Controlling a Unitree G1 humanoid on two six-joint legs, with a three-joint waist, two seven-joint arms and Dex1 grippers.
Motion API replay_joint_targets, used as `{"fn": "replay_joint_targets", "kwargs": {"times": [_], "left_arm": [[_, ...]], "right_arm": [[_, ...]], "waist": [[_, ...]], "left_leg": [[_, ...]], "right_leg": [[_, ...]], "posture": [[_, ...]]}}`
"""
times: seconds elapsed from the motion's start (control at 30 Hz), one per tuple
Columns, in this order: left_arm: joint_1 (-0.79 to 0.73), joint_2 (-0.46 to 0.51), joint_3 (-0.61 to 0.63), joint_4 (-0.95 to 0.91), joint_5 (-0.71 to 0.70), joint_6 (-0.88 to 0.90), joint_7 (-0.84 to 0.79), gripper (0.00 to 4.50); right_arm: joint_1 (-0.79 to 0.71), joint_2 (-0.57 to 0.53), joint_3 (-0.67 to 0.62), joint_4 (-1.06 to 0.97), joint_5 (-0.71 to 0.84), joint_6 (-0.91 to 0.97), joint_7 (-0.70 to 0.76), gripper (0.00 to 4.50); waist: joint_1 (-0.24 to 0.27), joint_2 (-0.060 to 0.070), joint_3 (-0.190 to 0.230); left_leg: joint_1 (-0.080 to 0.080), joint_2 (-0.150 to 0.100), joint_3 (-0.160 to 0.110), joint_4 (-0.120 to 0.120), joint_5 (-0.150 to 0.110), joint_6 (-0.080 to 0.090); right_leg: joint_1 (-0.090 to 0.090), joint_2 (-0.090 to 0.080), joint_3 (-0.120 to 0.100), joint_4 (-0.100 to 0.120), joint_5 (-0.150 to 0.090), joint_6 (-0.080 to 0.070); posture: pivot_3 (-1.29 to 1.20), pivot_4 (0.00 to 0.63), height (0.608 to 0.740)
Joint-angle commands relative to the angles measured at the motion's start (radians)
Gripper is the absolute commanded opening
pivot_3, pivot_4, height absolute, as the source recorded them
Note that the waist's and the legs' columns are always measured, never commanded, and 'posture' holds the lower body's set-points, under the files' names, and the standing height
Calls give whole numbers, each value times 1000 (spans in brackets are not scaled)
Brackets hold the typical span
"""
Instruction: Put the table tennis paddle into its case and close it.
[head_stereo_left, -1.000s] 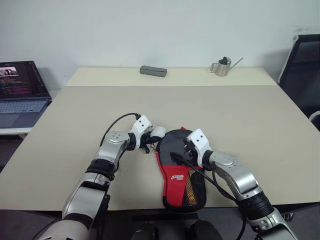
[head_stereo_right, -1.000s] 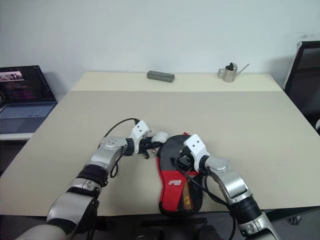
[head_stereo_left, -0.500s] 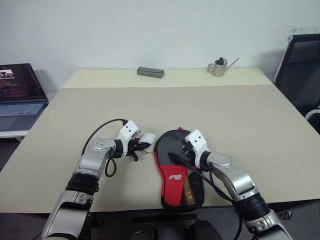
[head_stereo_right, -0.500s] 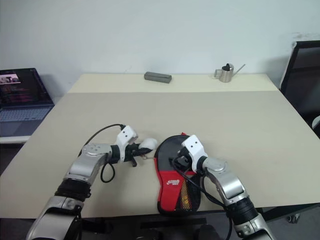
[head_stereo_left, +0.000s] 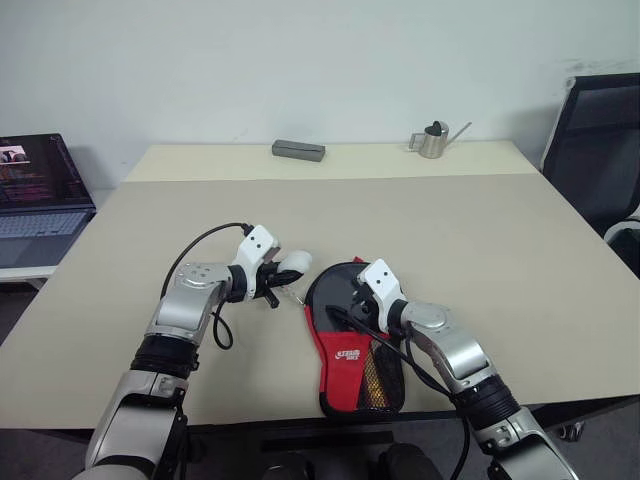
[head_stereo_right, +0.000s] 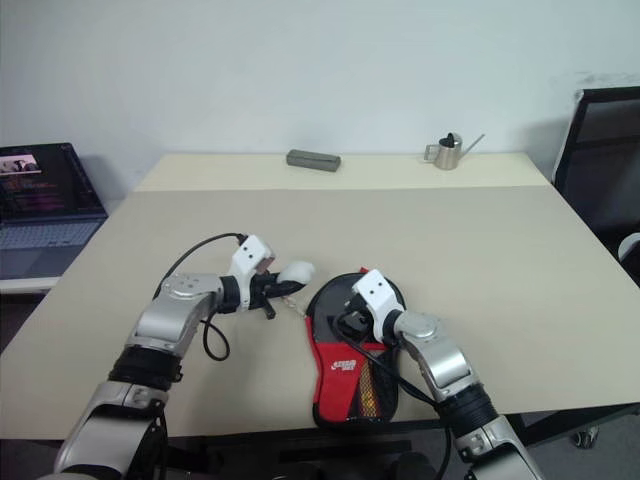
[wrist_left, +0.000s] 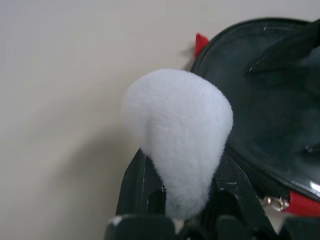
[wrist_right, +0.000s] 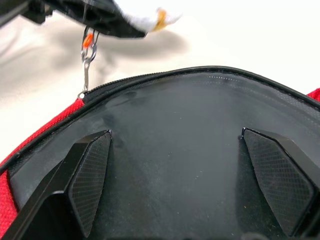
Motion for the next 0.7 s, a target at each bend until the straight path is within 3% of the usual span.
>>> {"fn": "replay_joint_targets", "kwargs": {"times": [0.03, 0.2, 0.4, 0.7], "left_arm": [[-56, 23, 7, 28, 9, -41, -10, 450], [-110, 21, -24, 131, 42, -108, -27, 450], [-265, -53, -81, 433, 129, -294, 18, 449], [-392, -126, -84, 669, 187, -437, 60, 449]], "right_arm": [[70, -1, 52, 144, -33, 59, 11, 4500], [69, 11, 50, 150, -42, 61, -2, 4500], [79, 29, 56, 143, -52, 68, -19, 4500], [108, 44, 64, 116, -66, 82, -31, 4500]], "waist": [[-2, 0, -1], [-4, -1, -3], [-4, -3, -5], [-8, -3, -6]], "left_leg": [[0, 0, 0, 0, 0, 0], [0, 1, -1, -1, 0, 0], [0, 1, -3, -1, 0, 0], [-1, 5, -4, -1, -1, -2]], "right_leg": [[0, 0, 0, 0, 0, 0], [0, 2, 0, 0, 0, -1], [0, 3, -1, 0, 0, -1], [0, 6, -2, -1, -1, -1]], "posture": [[0, 150, 740], [0, 150, 740], [0, 150, 740], [0, 150, 740]]}}
